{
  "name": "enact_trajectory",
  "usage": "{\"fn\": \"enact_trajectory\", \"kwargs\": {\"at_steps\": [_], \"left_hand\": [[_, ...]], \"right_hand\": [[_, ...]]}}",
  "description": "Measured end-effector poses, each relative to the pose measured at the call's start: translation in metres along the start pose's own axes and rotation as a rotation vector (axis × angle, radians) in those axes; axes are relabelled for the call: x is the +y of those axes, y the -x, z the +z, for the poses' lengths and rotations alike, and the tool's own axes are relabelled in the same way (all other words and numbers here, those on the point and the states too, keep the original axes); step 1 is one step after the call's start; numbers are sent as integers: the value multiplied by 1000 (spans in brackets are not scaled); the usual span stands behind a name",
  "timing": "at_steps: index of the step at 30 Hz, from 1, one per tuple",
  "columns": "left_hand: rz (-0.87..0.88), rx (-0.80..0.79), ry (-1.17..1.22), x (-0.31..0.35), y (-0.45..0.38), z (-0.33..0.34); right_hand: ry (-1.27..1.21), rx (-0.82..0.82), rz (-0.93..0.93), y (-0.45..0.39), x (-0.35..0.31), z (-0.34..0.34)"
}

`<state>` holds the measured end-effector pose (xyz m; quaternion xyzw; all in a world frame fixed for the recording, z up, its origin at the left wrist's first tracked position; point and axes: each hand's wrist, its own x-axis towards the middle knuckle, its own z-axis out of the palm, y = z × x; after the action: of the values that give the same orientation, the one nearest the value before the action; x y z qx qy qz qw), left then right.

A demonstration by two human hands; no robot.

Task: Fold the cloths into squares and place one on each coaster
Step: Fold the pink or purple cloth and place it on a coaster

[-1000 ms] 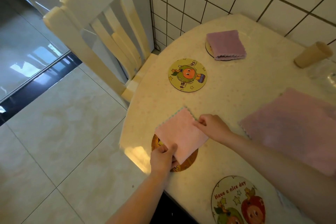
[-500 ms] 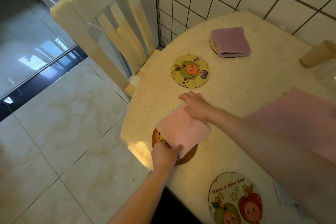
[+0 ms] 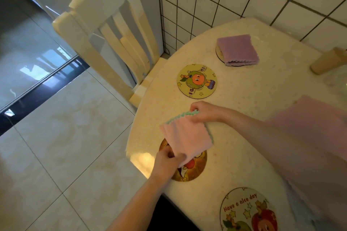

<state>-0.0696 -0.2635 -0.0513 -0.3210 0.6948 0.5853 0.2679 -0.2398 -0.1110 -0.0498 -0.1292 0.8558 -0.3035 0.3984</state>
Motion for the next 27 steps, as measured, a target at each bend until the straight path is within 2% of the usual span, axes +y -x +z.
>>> {"fn": "enact_trajectory", "kwargs": {"at_steps": [5,11,15,21,27], "left_hand": [[99,-51,172,56,-34,-40],[264,-67,163,152,-108,-51],[268,-28,106,195,-164,-40],[271,80,-119,218,-227,-18],[356,122,-311,221,-238,-5]], "right_hand": [[-497,108,73,14,1,-45],[-770,307,162,9,15,-79],[-996,431,267,-4,26,-74],[-1135,614,409,-29,37,-52],[-1080,706,523,-40,51,-40]]}}
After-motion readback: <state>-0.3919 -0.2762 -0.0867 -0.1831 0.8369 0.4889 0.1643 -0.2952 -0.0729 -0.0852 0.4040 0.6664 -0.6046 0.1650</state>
